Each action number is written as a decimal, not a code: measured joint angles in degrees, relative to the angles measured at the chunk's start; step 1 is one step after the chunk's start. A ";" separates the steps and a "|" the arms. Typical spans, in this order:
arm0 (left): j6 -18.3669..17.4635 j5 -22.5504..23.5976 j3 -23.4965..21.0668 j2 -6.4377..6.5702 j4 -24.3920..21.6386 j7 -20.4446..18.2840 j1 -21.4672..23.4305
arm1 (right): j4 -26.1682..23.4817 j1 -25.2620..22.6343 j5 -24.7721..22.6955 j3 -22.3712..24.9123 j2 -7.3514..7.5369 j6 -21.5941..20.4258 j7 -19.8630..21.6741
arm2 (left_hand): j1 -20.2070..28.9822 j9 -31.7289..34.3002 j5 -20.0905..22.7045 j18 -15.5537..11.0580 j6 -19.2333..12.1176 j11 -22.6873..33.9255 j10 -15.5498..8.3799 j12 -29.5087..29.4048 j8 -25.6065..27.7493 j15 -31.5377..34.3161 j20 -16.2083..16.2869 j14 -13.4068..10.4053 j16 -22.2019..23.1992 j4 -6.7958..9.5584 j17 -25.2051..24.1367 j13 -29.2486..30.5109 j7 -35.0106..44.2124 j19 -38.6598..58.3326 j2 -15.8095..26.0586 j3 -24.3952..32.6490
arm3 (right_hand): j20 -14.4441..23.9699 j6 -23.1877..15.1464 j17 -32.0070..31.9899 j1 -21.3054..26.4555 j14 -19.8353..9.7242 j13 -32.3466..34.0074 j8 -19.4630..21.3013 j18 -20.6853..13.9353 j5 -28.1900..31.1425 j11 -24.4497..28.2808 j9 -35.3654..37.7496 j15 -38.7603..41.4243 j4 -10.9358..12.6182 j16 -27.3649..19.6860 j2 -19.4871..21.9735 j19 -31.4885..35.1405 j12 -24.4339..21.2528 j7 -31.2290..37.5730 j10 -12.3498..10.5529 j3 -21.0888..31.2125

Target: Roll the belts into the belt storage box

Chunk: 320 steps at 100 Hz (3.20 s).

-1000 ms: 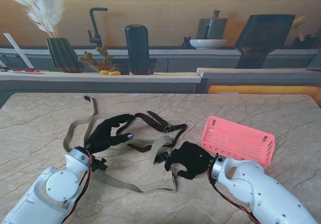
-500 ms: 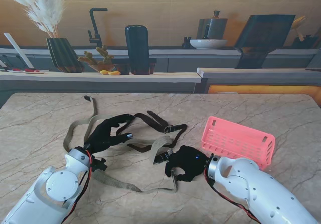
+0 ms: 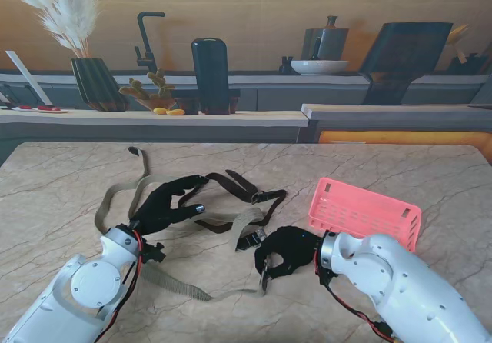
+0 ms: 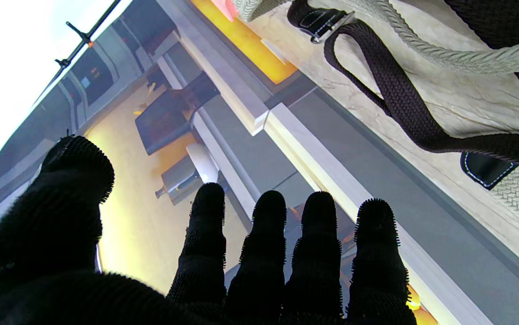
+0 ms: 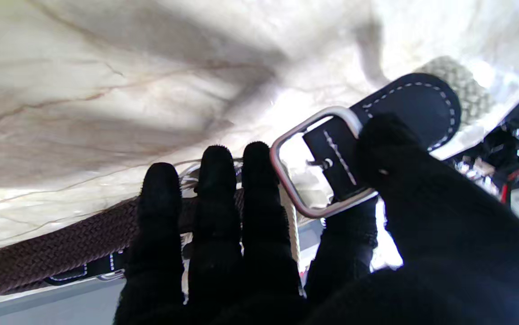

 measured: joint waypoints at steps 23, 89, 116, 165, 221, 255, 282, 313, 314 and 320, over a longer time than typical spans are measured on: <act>-0.33 -3.31 1.54 0.49 -0.09 -3.73 -0.46 | -4.99 -3.27 9.26 5.26 0.14 3.82 6.63 | 0.66 4.76 4.31 0.02 1.27 1.40 0.00 1.86 1.01 2.17 1.43 0.01 1.50 0.00 0.95 2.63 0.74 3.31 0.10 -0.02 | 0.00 4.26 0.10 1.31 -0.05 1.54 2.00 0.04 0.75 -0.81 3.68 -0.60 -0.04 0.05 0.00 -0.33 0.57 0.00 -0.74 0.65; 0.17 2.96 12.02 2.61 1.83 -11.18 -7.79 | -11.28 0.91 11.35 11.22 0.74 5.07 10.71 | -1.46 2.79 2.59 -0.09 5.10 1.78 0.03 2.49 0.69 2.74 1.29 0.25 2.10 0.00 0.28 1.82 -1.26 4.42 -0.94 5.39 | -0.01 6.89 1.45 1.31 -0.53 4.02 3.72 0.05 2.28 -0.78 8.66 -0.60 -0.04 1.47 -0.02 -0.88 4.63 -0.69 -2.18 0.67; -0.72 4.44 12.37 2.91 2.10 -11.49 -8.14 | -10.25 7.27 13.87 7.66 0.89 7.96 12.81 | -1.33 8.19 4.46 -0.09 4.10 4.71 0.03 3.79 2.94 6.55 1.42 0.25 3.51 0.00 1.56 7.09 3.04 10.81 -0.94 6.40 | -0.01 7.50 1.48 1.31 -0.65 5.03 3.87 0.05 2.61 -0.80 9.35 -0.60 -0.04 1.64 -0.02 -1.15 5.42 -0.78 -2.25 0.67; -0.41 8.17 14.66 2.66 2.45 -6.89 -8.71 | -7.77 13.05 16.95 3.87 0.57 10.87 14.33 | 19.75 18.16 8.88 -0.09 0.42 13.84 -1.45 7.55 5.74 18.18 1.37 0.21 8.49 0.00 5.57 15.79 16.81 24.59 0.69 -0.40 | 0.50 8.10 1.49 1.31 -0.70 5.03 4.07 0.05 2.88 -0.80 9.35 -0.60 -0.04 2.23 -0.02 -1.34 6.14 -0.79 -2.26 0.71; -0.90 3.32 14.98 2.78 2.72 -10.90 -9.01 | -4.72 16.90 22.68 -0.33 0.12 17.21 15.06 | 36.72 28.18 9.52 -0.86 2.27 27.24 -2.74 12.82 8.80 32.10 1.35 0.11 10.55 -0.04 12.88 26.96 27.53 33.76 13.84 -18.83 | 0.62 8.17 1.53 1.27 -0.74 5.47 4.16 0.07 2.90 -0.80 9.35 -0.50 -0.04 2.86 -0.02 -1.36 6.16 -0.84 -2.06 0.71; -2.33 -0.20 16.86 1.36 5.84 -4.28 -9.74 | 2.91 23.05 26.33 -8.10 -2.96 21.17 8.34 | 37.68 28.68 6.83 -1.58 2.33 36.86 -3.43 21.72 16.05 41.47 1.89 -0.30 16.13 -0.05 13.94 28.25 33.43 36.71 15.07 -20.75 | 1.32 8.18 1.45 -0.14 0.28 5.16 2.85 0.54 0.14 -0.58 7.47 0.21 1.03 3.65 0.87 -1.37 5.52 -1.37 0.83 0.87; -1.44 -0.58 16.59 -0.81 6.34 0.40 -8.87 | 3.19 21.06 19.91 -8.09 -5.64 27.34 -3.27 | 37.68 28.67 6.25 -1.62 1.92 37.09 -3.45 23.18 16.54 41.89 2.07 -0.34 17.11 -0.05 13.57 28.25 34.07 36.98 15.63 -21.33 | 3.84 17.76 -1.48 -15.86 3.62 0.71 10.37 2.37 -7.39 0.36 -1.60 2.12 3.50 4.65 9.84 -2.81 4.52 -19.79 5.86 -7.42; 1.20 -4.40 15.75 -1.33 5.82 0.18 -8.04 | 1.32 12.48 9.37 -0.97 -7.36 20.55 -17.74 | 37.68 28.67 6.24 -1.64 1.91 36.53 -3.47 23.04 15.14 41.03 2.08 -0.37 17.11 -0.05 13.18 28.25 34.07 36.99 15.63 -21.34 | 4.10 17.23 -1.56 -15.07 3.06 -0.18 12.30 2.34 -10.82 3.01 -5.32 4.50 5.15 4.69 11.00 -2.83 3.27 -18.67 5.89 -6.85; 1.27 -4.47 15.71 -1.34 5.78 0.19 -8.00 | 1.27 12.19 9.23 -0.73 -7.36 20.03 -17.98 | 37.68 28.67 6.24 -1.63 1.91 36.49 -3.47 23.02 15.09 41.02 2.08 -0.37 17.11 -0.05 13.18 28.25 34.07 36.99 15.63 -21.34 | 4.10 17.19 -1.56 -15.07 3.00 -0.18 12.30 2.34 -10.82 3.06 -5.32 4.50 5.15 4.69 10.46 -2.83 3.25 -18.61 5.80 -6.30; 1.57 -4.62 15.60 -1.42 5.63 0.37 -7.80 | 0.93 10.64 9.34 0.23 -7.33 18.09 -19.01 | 37.68 28.67 6.24 -1.63 1.91 36.47 -3.47 22.77 15.00 40.93 2.08 -0.37 17.08 -0.05 13.16 28.25 34.07 36.99 15.63 -21.34 | 4.04 16.75 -1.54 -15.18 2.75 -0.18 12.30 2.32 -10.84 3.49 -5.34 4.51 5.15 4.69 7.08 -2.83 2.86 -17.97 5.41 -3.53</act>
